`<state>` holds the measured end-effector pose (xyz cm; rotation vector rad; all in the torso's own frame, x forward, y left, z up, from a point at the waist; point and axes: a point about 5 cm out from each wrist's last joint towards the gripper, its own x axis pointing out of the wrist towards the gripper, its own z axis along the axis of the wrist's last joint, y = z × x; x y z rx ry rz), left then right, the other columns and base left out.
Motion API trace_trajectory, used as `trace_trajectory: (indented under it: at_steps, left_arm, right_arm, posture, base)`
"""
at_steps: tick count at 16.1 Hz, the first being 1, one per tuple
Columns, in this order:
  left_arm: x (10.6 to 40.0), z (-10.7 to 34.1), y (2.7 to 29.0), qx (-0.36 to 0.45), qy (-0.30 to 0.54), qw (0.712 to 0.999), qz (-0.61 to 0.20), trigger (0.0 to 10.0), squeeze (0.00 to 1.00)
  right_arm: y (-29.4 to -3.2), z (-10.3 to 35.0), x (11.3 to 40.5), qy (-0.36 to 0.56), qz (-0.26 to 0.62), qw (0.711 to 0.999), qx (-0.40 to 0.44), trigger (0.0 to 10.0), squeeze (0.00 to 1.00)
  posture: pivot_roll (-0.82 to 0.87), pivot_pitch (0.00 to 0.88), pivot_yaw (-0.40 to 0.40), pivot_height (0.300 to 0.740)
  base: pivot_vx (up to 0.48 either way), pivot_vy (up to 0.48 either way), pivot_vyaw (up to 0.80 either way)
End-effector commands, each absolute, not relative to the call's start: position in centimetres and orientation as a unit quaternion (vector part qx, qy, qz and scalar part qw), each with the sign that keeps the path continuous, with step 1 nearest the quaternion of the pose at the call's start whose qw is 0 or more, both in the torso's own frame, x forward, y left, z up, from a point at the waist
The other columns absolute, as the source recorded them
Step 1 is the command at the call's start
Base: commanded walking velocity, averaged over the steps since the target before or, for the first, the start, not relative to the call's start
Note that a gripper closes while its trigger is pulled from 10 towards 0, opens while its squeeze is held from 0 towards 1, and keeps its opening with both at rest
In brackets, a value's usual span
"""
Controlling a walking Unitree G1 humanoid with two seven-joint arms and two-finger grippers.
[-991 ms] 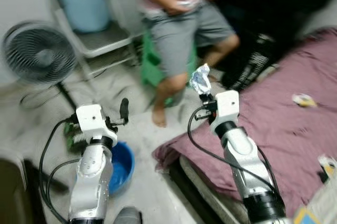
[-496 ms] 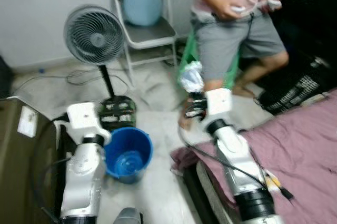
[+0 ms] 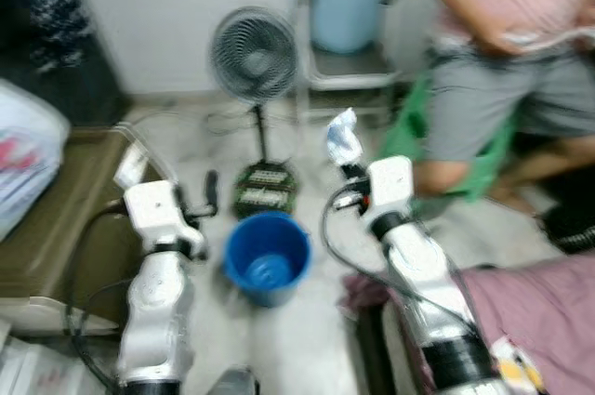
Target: Clean up the room
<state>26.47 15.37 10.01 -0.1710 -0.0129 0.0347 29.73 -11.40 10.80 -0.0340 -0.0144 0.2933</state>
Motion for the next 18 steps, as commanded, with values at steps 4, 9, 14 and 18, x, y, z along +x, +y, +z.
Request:
trace_trajectory:
  at_steps: [4, 9, 14, 18]
  left_arm:
    - [26.53, 10.02, 15.98, -0.078, -0.005, 0.997, 0.028, 10.0, 0.0]
    - [26.66, 10.16, 15.99, -0.081, -0.007, 0.996, 0.03, 10.0, 0.0]
    - [26.61, 10.36, 15.81, -0.083, -0.016, 0.996, 0.019, 10.0, 0.0]
    - [26.57, 10.37, 15.8, -0.083, -0.016, 0.996, 0.018, 10.0, 0.0]
  right_arm:
    - [-10.88, 11.2, 29.96, -0.013, 0.148, 0.989, -0.01, 10.0, 0.0]
    - [-11.06, 11.49, 30.15, -0.018, 0.143, 0.99, 0.009, 10.0, 0.0]
    - [-11.09, 11.45, 30.19, -0.016, 0.142, 0.99, 0.01, 10.0, 0.0]
    - [-10.96, 11.43, 30.12, -0.017, 0.145, 0.989, 0.006, 10.0, 0.0]
  posture:
    - [0.04, 0.032, -0.043, 0.74]
    - [0.04, 0.044, -0.047, 0.74]
    - [0.04, 0.046, -0.045, 0.74]
    - [0.04, 0.044, -0.042, 0.74]
  base:
    - [0.0, 0.0, 0.79]
    - [0.0, 0.0, 0.48]
    - [0.158, 0.0, 0.0]
    - [0.273, 0.0, 0.17]
